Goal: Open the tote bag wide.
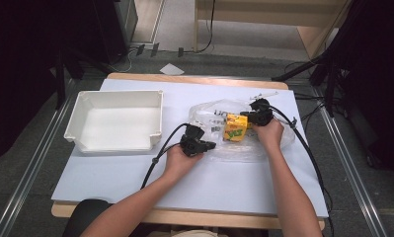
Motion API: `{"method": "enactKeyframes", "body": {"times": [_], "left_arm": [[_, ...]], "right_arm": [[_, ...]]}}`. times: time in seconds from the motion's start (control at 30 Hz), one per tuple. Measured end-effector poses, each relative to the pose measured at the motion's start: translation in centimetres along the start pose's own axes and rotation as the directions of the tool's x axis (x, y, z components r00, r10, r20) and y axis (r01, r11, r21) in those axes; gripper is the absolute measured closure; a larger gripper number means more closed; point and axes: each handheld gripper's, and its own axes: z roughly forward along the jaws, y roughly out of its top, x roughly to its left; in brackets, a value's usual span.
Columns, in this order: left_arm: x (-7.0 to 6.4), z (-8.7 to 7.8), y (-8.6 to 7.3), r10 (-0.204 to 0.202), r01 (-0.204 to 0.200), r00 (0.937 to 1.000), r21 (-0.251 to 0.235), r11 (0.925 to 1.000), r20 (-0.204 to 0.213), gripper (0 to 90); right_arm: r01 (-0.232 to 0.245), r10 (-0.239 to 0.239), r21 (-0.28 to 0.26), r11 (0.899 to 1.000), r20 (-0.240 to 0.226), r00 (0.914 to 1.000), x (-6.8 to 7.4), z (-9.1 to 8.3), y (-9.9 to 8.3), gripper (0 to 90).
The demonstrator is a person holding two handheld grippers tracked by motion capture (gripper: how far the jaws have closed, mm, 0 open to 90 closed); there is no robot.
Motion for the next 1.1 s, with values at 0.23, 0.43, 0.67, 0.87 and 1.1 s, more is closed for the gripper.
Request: {"method": "enactKeyframes", "body": {"times": [0.23,0.43,0.67,0.87,1.1], "left_arm": [[-0.3,-0.7,-0.9,0.02,-0.02,0.9998,0.012,0.9997,0.003,90.0],[-0.5,-1.3,-1.4,0.043,-0.043,0.9991,0.028,0.9987,0.005,90.0],[-0.4,-1.8,-1.8,0.043,-0.044,0.999,0.037,0.9983,0.014,90.0],[-0.5,-2.1,-2.3,0.049,-0.05,0.9986,0.045,0.9977,0.02,90.0],[-0.6,-2.4,-2.6,0.043,-0.045,0.9984,0.053,0.9976,0.038,90.0]], "right_arm": [[0.008,-0.007,-0.019,1.0,0.028,0.9996,-0.5,0.7,0.3,90.0],[-0.005,0.007,-0.044,0.999,0.048,0.9988,-0.8,1.1,0.5,90.0],[-0.006,0.01,-0.056,0.998,0.063,0.998,-1.1,1.5,0.8,90.0],[-0.005,0.01,-0.06,0.998,0.077,0.997,-1.2,1.8,1.1,90.0],[0.0,0.006,-0.069,0.998,0.088,0.9961,-1.3,2.0,1.2,90.0]]}}
